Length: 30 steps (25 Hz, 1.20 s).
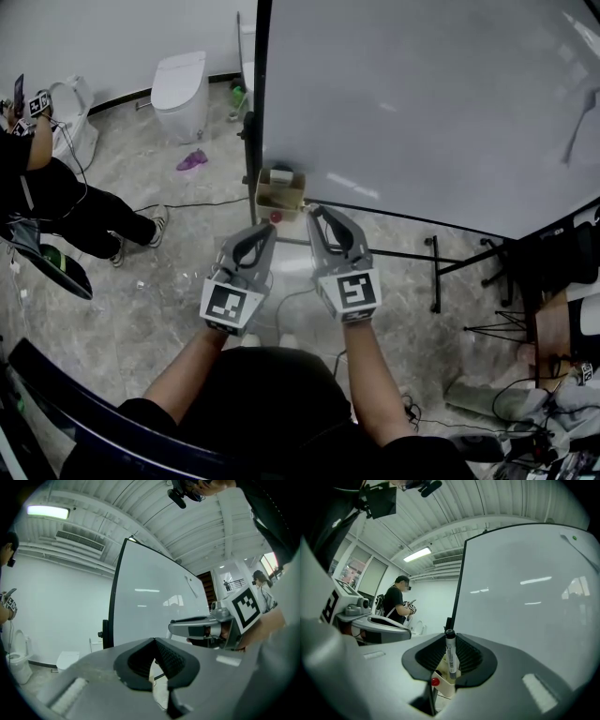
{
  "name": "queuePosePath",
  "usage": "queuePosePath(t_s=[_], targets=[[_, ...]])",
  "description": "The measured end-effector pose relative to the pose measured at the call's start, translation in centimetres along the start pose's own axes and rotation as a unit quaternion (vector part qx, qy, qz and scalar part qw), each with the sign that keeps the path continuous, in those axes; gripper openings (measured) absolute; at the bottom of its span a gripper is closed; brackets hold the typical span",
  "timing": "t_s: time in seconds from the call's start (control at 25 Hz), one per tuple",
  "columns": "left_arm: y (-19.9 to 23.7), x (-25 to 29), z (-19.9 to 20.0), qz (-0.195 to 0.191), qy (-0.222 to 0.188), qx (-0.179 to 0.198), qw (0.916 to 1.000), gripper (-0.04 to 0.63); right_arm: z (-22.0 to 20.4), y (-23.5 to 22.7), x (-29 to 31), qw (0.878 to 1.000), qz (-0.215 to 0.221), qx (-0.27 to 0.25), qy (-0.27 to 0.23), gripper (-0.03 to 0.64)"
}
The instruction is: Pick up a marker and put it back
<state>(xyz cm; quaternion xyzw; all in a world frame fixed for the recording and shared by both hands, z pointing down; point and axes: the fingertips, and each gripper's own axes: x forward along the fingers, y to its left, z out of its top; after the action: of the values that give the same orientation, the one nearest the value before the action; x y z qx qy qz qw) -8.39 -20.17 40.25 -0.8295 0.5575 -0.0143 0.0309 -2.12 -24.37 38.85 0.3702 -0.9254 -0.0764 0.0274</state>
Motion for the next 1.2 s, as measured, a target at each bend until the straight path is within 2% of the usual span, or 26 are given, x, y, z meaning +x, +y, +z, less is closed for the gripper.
queuePosePath(t_s=[0.28,0.48,0.6,1.2], targets=[[-0.5,-0.3,0.6,-0.013,-0.004,0.001,0.9999,0.003,1.5,0.4,-1.4,1.000,-0.009,0.001,-0.015,0.074],[-0.1,-0.8,1.1,-0.016,-0.009,0.003,0.9998,0.003,1.5,0.1,-2.6,0.999,-0.011,-0.026,-0.045,0.074],[0.1,-0.8,1.2,-0.017,-0.011,0.002,0.9998,0.003,3.5,0.2,-3.2,0.999,-0.022,-0.005,-0.044,0.074],[0.4,-2.5,2.6,-0.010,-0.024,0.002,0.9997,0.003,6.4,-0.1,-7.3,0.997,-0.038,0.005,-0.068,0.075]])
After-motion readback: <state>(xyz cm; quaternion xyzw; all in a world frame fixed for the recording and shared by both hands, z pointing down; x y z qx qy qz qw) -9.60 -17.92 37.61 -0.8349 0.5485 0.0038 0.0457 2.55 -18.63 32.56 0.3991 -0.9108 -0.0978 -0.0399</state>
